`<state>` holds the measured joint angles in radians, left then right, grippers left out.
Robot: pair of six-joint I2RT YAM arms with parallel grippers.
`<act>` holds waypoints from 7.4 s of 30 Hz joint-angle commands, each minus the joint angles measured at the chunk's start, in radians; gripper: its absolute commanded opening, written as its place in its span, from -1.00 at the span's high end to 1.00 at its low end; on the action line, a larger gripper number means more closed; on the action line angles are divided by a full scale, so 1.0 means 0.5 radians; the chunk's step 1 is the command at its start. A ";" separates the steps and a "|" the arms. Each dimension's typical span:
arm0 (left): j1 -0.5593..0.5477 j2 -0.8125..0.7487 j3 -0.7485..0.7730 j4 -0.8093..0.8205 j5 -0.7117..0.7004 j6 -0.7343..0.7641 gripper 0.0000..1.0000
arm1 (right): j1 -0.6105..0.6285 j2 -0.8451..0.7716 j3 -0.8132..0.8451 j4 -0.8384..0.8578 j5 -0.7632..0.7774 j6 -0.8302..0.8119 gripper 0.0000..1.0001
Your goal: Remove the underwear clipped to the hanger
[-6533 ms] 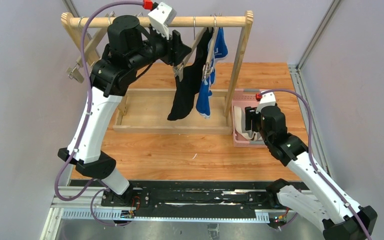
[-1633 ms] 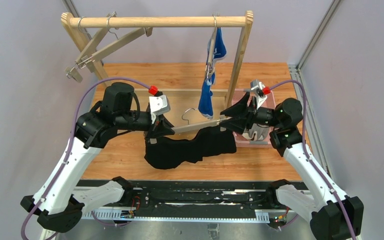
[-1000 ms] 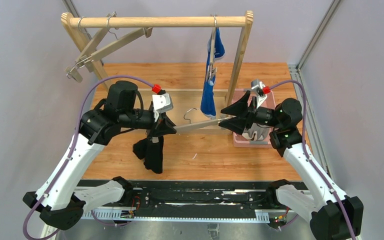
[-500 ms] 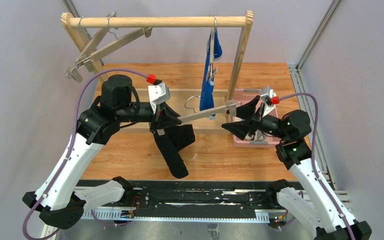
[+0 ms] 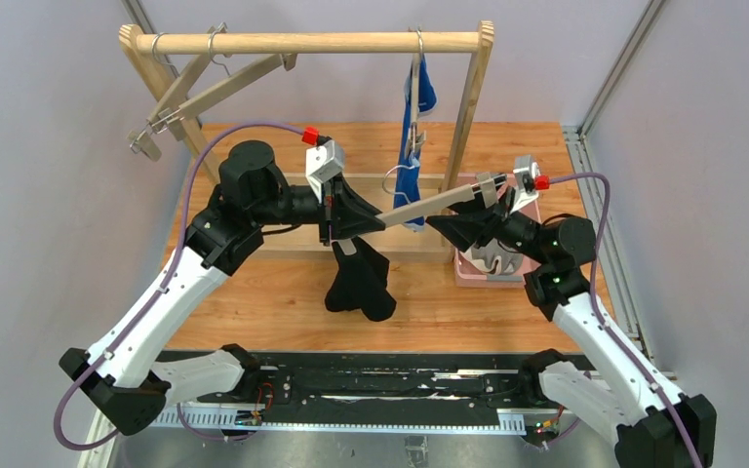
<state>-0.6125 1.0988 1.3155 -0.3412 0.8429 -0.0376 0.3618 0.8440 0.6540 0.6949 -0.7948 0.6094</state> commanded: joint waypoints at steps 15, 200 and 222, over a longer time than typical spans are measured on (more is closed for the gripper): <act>-0.149 0.008 -0.211 0.769 -0.147 -0.394 0.99 | 0.063 0.128 0.036 0.957 -0.048 0.417 -0.23; -0.404 -0.175 -0.773 1.663 -0.380 -0.638 0.21 | 0.218 0.122 0.218 1.298 0.087 0.738 0.99; -0.404 0.077 -0.546 1.765 -0.262 -0.772 0.79 | 0.222 0.209 0.230 1.319 0.071 0.713 0.99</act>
<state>-0.8146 1.1240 1.0023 0.5034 0.7055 -0.4095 0.4633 0.9497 0.7494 1.3022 -0.7532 0.9649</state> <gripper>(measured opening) 0.178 0.133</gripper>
